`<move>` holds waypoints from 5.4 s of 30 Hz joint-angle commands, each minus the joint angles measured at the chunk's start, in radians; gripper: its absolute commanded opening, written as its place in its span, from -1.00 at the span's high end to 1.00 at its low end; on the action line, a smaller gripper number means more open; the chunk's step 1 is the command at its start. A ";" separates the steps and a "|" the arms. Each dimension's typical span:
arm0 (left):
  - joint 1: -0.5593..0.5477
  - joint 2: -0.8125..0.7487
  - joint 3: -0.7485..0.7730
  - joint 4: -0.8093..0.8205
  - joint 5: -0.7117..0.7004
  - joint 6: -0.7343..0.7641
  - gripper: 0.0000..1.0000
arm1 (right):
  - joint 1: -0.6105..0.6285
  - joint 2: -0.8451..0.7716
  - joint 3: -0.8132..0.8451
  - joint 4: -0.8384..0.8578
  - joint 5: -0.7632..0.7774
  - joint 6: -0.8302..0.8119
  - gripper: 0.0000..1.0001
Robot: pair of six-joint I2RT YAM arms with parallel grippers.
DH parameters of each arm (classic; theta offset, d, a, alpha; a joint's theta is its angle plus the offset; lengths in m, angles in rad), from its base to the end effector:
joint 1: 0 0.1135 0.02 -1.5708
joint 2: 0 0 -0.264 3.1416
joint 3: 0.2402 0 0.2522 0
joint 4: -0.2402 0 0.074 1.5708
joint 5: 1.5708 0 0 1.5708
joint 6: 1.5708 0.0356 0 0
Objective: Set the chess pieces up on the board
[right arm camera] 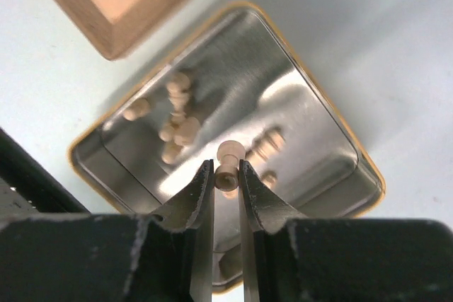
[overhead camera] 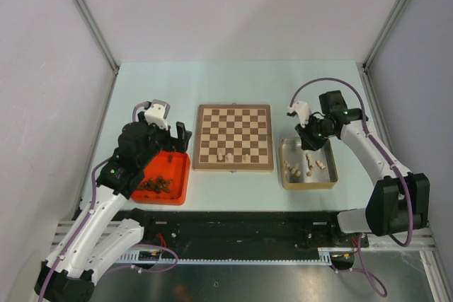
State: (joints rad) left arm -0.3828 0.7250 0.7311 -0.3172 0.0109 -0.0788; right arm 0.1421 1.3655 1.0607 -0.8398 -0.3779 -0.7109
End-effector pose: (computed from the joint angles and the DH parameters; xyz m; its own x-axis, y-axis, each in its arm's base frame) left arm 0.1588 -0.0644 0.3165 -0.3132 0.0413 -0.9488 0.3596 0.9298 -0.0783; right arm 0.2576 0.0501 0.2582 -0.4986 -0.6840 -0.5325 -0.8023 0.5967 -0.0152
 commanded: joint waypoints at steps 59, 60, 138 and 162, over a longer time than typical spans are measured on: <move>0.009 -0.027 -0.007 0.009 0.006 0.027 -0.99 | 0.487 0.415 0.263 0.044 0.080 0.068 0.47; 0.009 -0.029 -0.007 0.009 0.006 0.027 -1.00 | 0.485 0.411 0.263 0.042 0.079 0.068 0.39; 0.010 -0.007 -0.009 0.007 0.000 0.037 -1.00 | -0.082 0.130 -0.143 0.036 0.057 0.065 0.40; 0.010 -0.015 -0.009 0.009 -0.008 0.039 -0.99 | -0.046 -0.026 0.076 -0.133 0.085 -0.005 0.77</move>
State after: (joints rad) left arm -0.3798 0.7238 0.7273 -0.3210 0.0051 -0.0772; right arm 0.0681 1.3682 1.0519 -0.9131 -0.2989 -0.6922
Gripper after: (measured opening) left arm 0.996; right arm 0.185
